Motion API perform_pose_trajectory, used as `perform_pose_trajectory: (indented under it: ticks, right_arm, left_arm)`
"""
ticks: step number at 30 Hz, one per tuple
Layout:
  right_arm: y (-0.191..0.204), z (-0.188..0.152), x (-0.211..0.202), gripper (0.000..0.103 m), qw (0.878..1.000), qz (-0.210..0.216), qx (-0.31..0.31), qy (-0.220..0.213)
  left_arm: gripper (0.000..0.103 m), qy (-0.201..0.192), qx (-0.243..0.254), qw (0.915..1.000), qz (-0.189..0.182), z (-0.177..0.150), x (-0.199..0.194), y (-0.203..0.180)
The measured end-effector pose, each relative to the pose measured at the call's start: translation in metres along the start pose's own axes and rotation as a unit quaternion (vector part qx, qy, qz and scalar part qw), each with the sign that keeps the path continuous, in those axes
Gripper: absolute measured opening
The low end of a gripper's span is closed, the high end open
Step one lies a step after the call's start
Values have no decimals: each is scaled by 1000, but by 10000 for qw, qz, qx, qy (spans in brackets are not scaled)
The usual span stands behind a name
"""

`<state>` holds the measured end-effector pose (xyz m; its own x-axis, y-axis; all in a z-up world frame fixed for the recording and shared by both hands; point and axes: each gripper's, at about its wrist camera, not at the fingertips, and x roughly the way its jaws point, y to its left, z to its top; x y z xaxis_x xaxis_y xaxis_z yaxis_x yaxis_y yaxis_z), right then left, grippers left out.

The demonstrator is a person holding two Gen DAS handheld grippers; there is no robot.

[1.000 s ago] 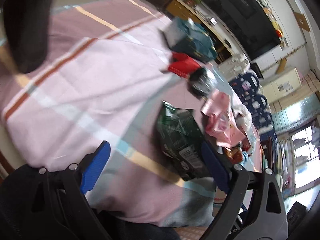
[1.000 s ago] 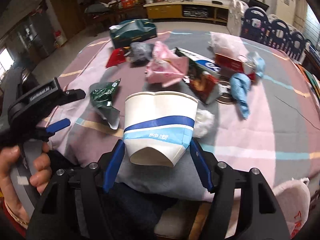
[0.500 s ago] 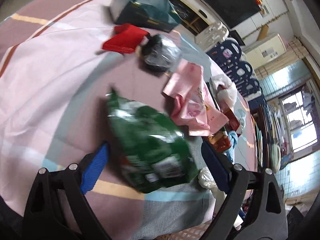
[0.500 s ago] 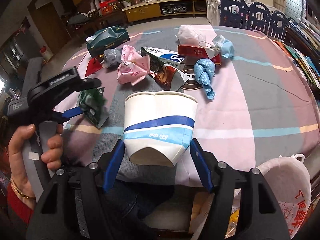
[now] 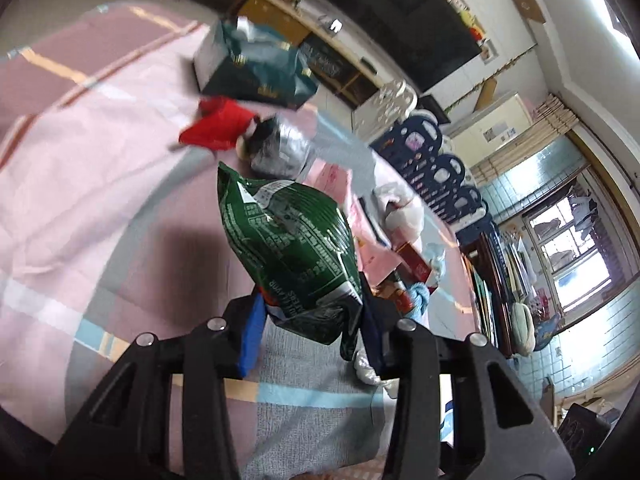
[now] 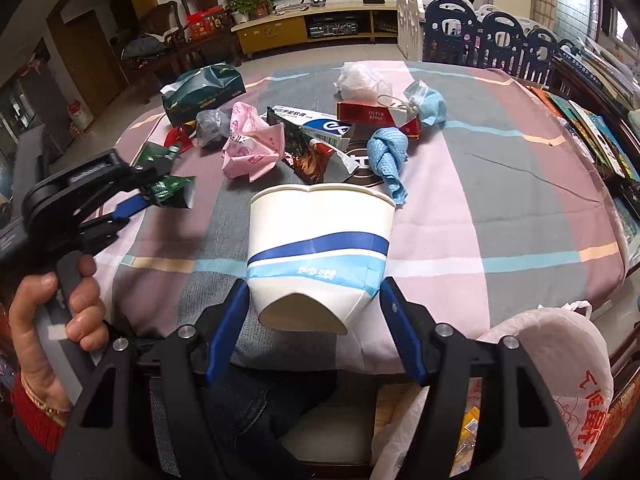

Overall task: Collect trash
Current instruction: 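Carry the paper cup and green bag over the wastebasket and release both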

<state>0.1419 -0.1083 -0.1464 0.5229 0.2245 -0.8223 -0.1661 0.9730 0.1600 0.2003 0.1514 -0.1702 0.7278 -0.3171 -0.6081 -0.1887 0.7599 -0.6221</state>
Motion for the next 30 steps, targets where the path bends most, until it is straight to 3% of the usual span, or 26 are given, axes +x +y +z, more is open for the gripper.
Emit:
perform_pose_trajectory:
  ticks: [4,8,14,24,30]
  right_arm:
    - [1,-1,-2,66,10000,-74,43,-44]
    - [5,-1,-6,66,9999,-135,24,-72]
    - [6,-2,-11,66,9998,-192,67,-84]
    - [10,-3,-8,66,9997,-213,31,-82]
    - [-13,1,-40,66,9980,-475,80,-413]
  left_arm:
    - [42,-358,580,9973,258,-8,-20,-24]
    - [42,-399,1005,9932,432,-13,-26,-40]
    - [42,-246,685,9968,334,-11,-27,-26]
    - [42,-184,653,9970,366,-12,-30,-27]
    - [42,2,1030,9940,377,-24,-33,-52]
